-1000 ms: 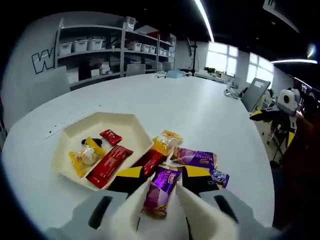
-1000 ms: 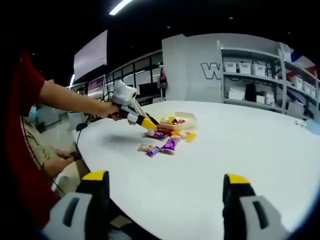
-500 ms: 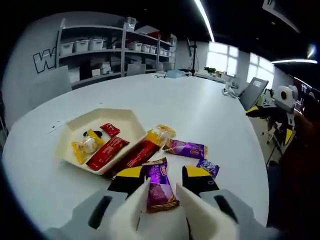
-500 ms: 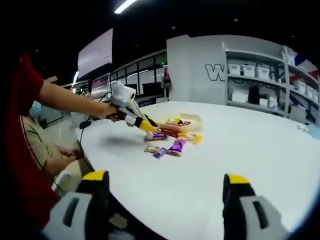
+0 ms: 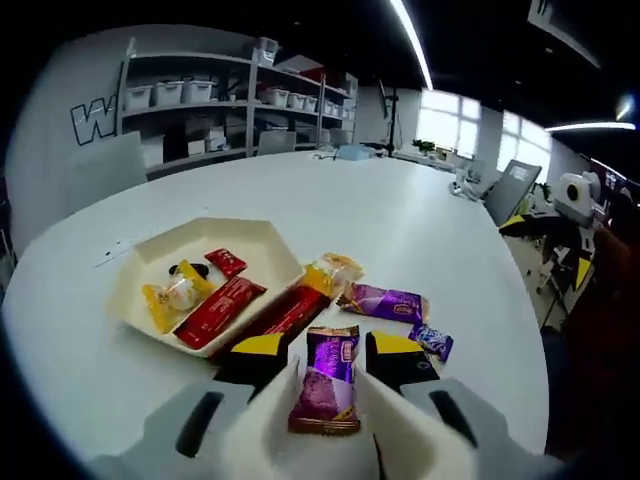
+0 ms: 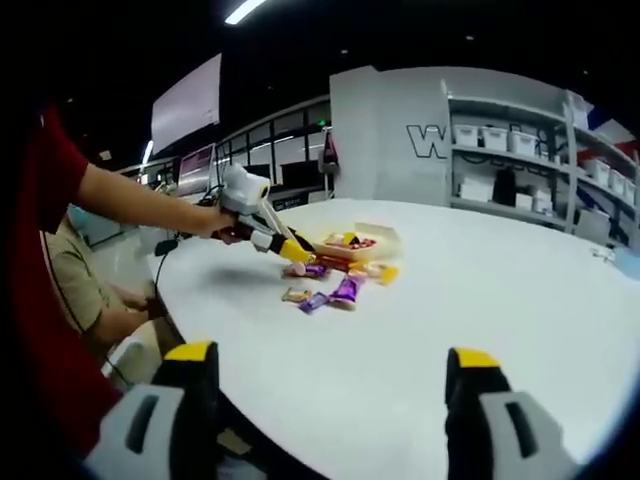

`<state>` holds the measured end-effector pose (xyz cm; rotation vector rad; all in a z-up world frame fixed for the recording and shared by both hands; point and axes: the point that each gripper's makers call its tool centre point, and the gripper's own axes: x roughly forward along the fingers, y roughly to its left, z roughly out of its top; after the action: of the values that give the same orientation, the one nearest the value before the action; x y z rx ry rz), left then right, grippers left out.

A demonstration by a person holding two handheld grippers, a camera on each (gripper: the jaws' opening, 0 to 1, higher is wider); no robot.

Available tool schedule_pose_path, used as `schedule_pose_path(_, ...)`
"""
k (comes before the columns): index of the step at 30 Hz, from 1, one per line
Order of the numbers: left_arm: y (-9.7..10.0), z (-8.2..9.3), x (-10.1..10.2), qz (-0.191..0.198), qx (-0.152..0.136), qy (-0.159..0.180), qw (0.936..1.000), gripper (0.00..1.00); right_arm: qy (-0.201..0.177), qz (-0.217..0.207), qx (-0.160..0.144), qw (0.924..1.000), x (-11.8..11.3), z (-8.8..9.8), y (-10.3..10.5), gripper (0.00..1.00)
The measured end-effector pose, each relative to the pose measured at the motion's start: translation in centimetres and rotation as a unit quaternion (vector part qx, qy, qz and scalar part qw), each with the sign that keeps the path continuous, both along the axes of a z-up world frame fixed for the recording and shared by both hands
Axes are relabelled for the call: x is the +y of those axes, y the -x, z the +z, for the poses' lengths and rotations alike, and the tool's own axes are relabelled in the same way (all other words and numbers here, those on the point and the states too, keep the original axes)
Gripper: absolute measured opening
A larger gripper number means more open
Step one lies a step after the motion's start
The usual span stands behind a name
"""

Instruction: Place the target food into the container with the food tongs after gripping and lifting it, then release it inside without dropping or visibly crushing the food.

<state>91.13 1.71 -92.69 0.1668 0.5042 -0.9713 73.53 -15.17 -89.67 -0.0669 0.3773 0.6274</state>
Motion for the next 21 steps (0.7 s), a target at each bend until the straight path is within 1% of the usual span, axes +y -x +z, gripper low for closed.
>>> schedule_pose_path(2, 0.16, -0.28, -0.13, 0.000, 0.006, -0.001, 1.0000, 0.29, 0.001, 0.001, 0.000, 1.0000, 0.15, -0.02, 0.04, 0.93)
schedule_pose_path(6, 0.56, -1.00, -0.61, -0.011, 0.004, -0.014, 0.9998, 0.29, 0.000, 0.002, 0.000, 1.0000, 0.38, -0.11, 0.27, 0.93)
schedule_pose_path(7, 0.42, -0.72, -0.58, -0.009, 0.000, -0.006, 0.9999, 0.29, 0.001, 0.002, 0.001, 1.0000, 0.38, -0.16, 0.36, 0.93)
schedule_pose_path(9, 0.27, -0.80, -0.44, -0.006, 0.005, -0.005, 1.0000, 0.29, 0.001, 0.002, 0.001, 1.0000, 0.33, -0.17, 0.42, 0.93)
schedule_pose_path(18, -0.22, -0.80, -0.08, 0.004, 0.003, -0.005, 1.0000, 0.25, 0.000, 0.003, -0.004, 1.0000, 0.49, 0.17, 0.36, 0.93)
schedule_pose_path(21, -0.44, -0.82, 0.05, 0.016, 0.010, -0.003, 0.9998, 0.24, 0.001, 0.005, -0.007, 1.0000, 0.52, 0.29, 0.31, 0.94)
